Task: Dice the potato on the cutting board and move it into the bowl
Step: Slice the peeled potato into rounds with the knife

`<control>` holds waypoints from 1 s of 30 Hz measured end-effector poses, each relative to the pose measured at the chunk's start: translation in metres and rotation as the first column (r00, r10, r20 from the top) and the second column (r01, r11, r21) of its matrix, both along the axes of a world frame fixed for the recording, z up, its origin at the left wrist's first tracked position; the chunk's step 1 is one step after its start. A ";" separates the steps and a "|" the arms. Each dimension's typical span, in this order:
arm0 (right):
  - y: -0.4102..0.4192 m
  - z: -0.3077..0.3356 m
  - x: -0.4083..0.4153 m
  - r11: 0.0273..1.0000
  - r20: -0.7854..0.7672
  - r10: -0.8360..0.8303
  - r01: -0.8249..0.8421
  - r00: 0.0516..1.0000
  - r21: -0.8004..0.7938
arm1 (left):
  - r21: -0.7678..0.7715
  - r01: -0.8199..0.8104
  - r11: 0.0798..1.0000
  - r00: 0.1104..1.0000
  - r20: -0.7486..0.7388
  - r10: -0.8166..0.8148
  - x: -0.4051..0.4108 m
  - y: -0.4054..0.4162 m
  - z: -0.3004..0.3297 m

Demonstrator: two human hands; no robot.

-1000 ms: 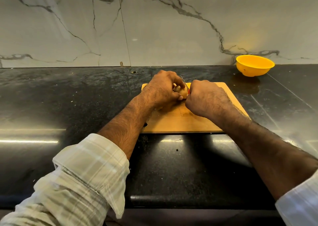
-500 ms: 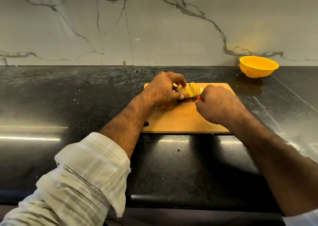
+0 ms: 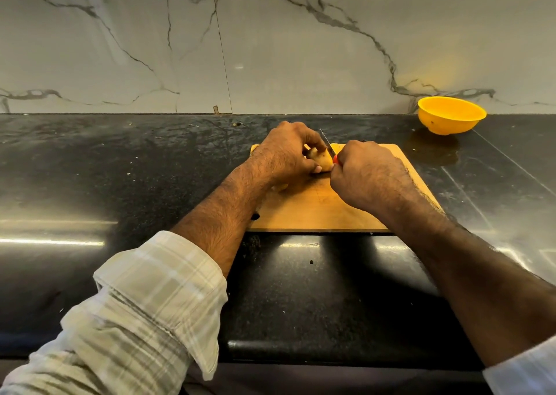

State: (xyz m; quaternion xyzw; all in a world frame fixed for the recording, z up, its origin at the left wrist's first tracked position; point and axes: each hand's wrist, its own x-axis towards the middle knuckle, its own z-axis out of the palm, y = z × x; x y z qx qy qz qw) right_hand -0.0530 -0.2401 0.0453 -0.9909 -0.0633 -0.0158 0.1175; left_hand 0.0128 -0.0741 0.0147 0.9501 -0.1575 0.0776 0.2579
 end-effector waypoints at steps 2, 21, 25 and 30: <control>0.001 0.001 0.002 1.000 -0.004 -0.003 0.003 1.000 0.004 | 0.007 -0.004 1.000 1.000 0.001 0.004 0.001 -0.001 0.000; 0.008 0.001 -0.006 0.967 -0.123 0.062 -0.090 0.991 -0.238 | 0.084 -0.029 0.996 1.000 0.001 0.029 0.001 -0.005 0.003; -0.001 0.004 -0.006 0.971 -0.131 0.047 -0.076 0.990 -0.226 | 0.111 -0.019 0.994 1.000 0.005 0.018 -0.001 -0.003 0.008; -0.007 0.002 -0.007 0.986 -0.109 0.028 -0.045 0.994 -0.163 | 0.184 -0.019 0.983 1.000 0.009 0.018 -0.001 -0.011 0.005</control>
